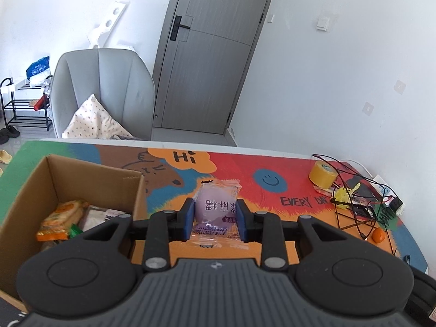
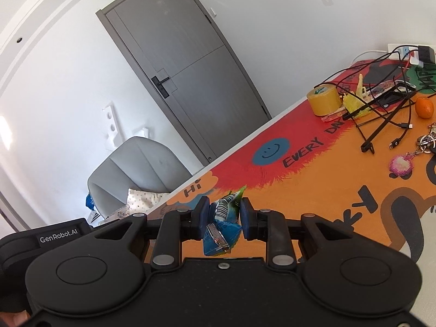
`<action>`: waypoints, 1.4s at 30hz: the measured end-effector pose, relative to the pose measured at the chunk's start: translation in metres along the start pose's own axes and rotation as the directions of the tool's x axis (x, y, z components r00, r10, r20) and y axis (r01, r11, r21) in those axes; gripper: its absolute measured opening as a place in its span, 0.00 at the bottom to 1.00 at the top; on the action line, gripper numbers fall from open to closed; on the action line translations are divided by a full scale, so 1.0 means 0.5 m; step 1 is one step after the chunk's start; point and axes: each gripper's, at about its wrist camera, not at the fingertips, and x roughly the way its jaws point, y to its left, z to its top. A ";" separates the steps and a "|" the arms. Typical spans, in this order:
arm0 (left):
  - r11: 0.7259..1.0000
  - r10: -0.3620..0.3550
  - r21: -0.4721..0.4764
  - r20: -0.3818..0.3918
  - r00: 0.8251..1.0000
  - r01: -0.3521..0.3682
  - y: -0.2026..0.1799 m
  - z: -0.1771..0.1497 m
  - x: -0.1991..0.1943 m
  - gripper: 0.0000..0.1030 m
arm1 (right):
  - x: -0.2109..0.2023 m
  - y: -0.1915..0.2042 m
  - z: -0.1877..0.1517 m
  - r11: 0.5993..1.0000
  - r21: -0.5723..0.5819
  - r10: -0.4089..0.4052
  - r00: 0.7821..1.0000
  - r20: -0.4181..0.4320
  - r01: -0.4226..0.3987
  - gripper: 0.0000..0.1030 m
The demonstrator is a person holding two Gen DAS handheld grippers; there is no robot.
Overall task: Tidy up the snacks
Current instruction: 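Carry both candies over the cardboard box and open both tools to drop them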
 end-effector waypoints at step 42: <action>0.980 0.139 -0.137 -0.036 0.990 -0.143 0.363 0.068 -0.092 0.57 | 0.122 0.352 -0.069 0.966 -0.174 0.162 0.970 -0.180 -0.194 0.25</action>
